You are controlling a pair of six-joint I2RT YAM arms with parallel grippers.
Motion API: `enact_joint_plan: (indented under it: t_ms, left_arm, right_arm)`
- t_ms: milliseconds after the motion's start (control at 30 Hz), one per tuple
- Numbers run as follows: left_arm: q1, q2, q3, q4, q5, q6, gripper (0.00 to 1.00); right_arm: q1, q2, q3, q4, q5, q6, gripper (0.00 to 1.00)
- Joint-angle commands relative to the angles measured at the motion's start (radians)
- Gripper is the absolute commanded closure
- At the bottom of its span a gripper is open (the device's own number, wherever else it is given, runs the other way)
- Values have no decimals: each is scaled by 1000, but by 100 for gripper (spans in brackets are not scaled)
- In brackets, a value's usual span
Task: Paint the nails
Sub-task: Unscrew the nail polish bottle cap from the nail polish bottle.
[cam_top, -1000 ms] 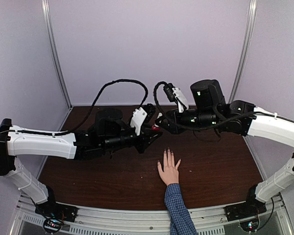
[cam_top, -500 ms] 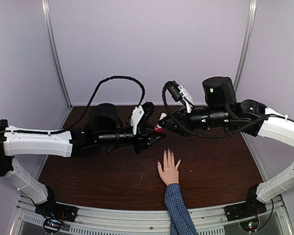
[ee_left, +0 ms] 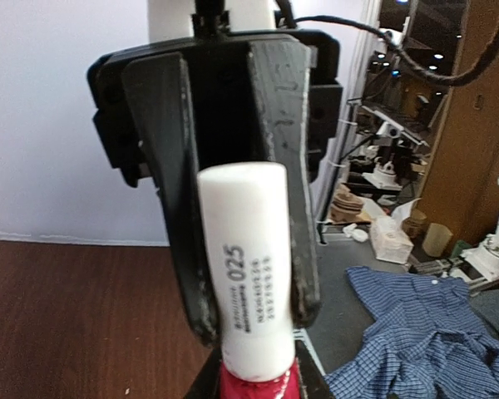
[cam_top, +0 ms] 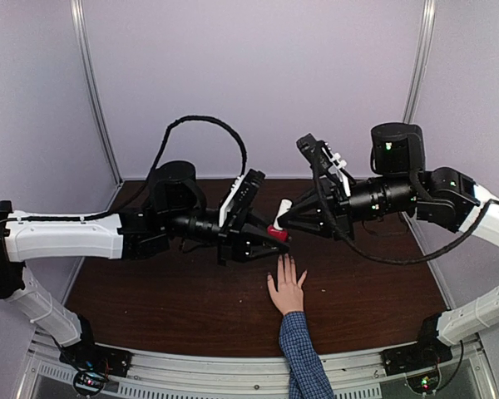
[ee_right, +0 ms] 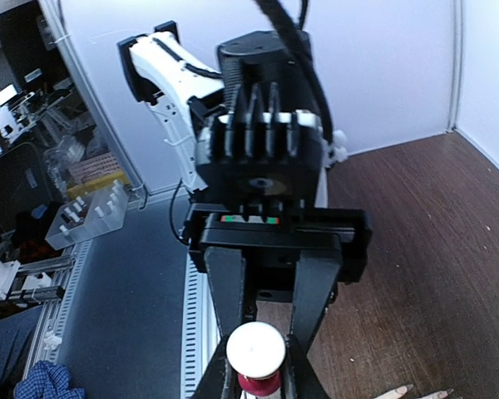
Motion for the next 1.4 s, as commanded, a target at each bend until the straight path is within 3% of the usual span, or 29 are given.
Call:
enact_joint_plan:
  t_ms: [0, 433, 667, 700, 800, 900, 1000, 1167, 1367]
  left_arm:
    - [-35, 47, 67, 151, 270, -14, 100]
    - [-36, 151, 111, 462, 440, -279, 100]
    - [-29, 154, 92, 483, 437, -291, 100]
    - [-23, 149, 81, 483, 424, -289, 100]
    - [5, 112, 28, 476, 363, -269, 100]
    - [38, 40, -33, 386, 254, -174, 100]
    - [47, -30, -53, 172, 128, -18, 100]
    - [47, -103, -49, -116, -88, 181, 100]
    - [45, -132, -34, -312, -332, 321, 100]
  right_arm:
    - [19, 20, 34, 104, -178, -23, 100]
    - [49, 58, 81, 105, -337, -83, 100]
    - [48, 50, 86, 48, -312, -132, 100]
    - [49, 44, 87, 37, -292, -135, 97]
    - [44, 19, 85, 9, -225, -138, 71]
    - [34, -3, 85, -23, -151, -131, 44]
    - [26, -23, 89, -62, -72, -124, 31]
    - [19, -10, 151, -209, 133, -96, 25]
    - [13, 96, 282, -439, 344, 13, 28]
